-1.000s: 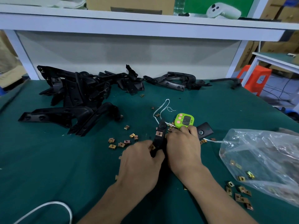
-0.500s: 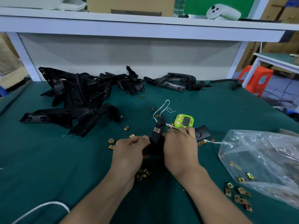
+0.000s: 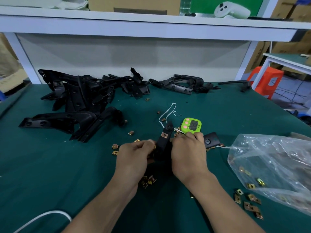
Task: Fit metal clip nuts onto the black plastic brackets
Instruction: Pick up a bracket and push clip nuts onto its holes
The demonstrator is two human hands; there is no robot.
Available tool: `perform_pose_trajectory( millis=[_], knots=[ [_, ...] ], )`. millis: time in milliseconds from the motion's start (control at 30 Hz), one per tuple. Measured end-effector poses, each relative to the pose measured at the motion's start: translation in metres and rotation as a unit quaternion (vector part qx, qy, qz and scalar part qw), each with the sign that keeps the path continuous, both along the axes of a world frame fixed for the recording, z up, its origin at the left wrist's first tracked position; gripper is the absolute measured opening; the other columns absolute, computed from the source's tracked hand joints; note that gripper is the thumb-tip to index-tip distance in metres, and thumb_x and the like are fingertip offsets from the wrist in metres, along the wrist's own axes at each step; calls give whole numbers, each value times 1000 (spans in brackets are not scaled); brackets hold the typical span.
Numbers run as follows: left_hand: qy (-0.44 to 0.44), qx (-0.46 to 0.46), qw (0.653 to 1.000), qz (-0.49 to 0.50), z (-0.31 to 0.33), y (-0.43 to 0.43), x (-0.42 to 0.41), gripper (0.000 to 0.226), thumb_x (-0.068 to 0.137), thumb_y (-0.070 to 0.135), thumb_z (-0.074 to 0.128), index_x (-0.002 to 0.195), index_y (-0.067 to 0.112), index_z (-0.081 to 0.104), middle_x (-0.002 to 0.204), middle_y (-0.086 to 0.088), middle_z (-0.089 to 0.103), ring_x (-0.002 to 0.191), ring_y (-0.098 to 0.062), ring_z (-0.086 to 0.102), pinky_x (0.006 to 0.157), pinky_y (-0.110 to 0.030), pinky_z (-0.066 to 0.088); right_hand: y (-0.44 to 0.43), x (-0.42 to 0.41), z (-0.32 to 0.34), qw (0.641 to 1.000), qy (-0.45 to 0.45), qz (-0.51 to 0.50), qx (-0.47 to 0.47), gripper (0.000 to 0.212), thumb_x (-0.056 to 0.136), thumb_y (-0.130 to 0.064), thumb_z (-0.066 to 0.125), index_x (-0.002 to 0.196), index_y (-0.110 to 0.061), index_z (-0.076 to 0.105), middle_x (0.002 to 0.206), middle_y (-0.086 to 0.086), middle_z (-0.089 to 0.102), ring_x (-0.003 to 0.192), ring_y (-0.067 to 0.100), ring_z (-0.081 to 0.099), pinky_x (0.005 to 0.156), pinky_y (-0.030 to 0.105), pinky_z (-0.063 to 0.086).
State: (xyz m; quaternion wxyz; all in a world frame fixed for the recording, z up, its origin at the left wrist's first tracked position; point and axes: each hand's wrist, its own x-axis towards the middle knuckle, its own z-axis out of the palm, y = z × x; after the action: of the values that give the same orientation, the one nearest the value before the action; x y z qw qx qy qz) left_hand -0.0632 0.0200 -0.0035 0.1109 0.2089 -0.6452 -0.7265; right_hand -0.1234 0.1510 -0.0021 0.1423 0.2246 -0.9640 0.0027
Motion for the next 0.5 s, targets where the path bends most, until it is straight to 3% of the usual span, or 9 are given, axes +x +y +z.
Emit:
perform_pose_trajectory(
  millis=[100,233,367,433,500],
  knots=[
    [5,-19,1000,-2,-1,-1,0,25,98,19,63,83,15,83,88,-6,79,88,-21,76,66,-19,56,1,-1,0,1000,-1,1,0,23,66,-8,52,73,-28,43,88,-1,63,93,26,53,80,36,19],
    [9,-36,999,-37,-3,-3,0,26,99,21,63,84,16,83,88,-4,80,90,-20,76,73,-23,59,2,-2,-1,1000,-4,3,-4,23,65,-7,51,73,-27,42,86,-2,62,92,25,53,76,35,15],
    [12,-220,974,-52,-5,-6,4,42,98,34,60,76,-1,68,64,-13,60,60,-12,53,61,-33,47,3,-3,-2,1000,-6,-1,-7,24,67,-8,53,69,-26,37,87,-3,62,91,24,52,76,34,14],
    [32,-288,955,-57,-1,-2,8,41,95,36,63,72,3,64,59,-12,55,50,-8,45,51,-25,39,3,-3,-2,1000,-6,-2,-6,25,68,-9,54,68,-26,36,86,-1,63,91,25,53,79,34,19],
    [46,-305,948,-74,2,2,11,31,90,35,69,71,11,66,60,-5,62,51,-9,51,51,-25,41,3,-3,-1,1000,-8,-2,-5,25,69,-12,56,68,-26,36,87,0,64,91,25,53,82,35,23]
  ],
)
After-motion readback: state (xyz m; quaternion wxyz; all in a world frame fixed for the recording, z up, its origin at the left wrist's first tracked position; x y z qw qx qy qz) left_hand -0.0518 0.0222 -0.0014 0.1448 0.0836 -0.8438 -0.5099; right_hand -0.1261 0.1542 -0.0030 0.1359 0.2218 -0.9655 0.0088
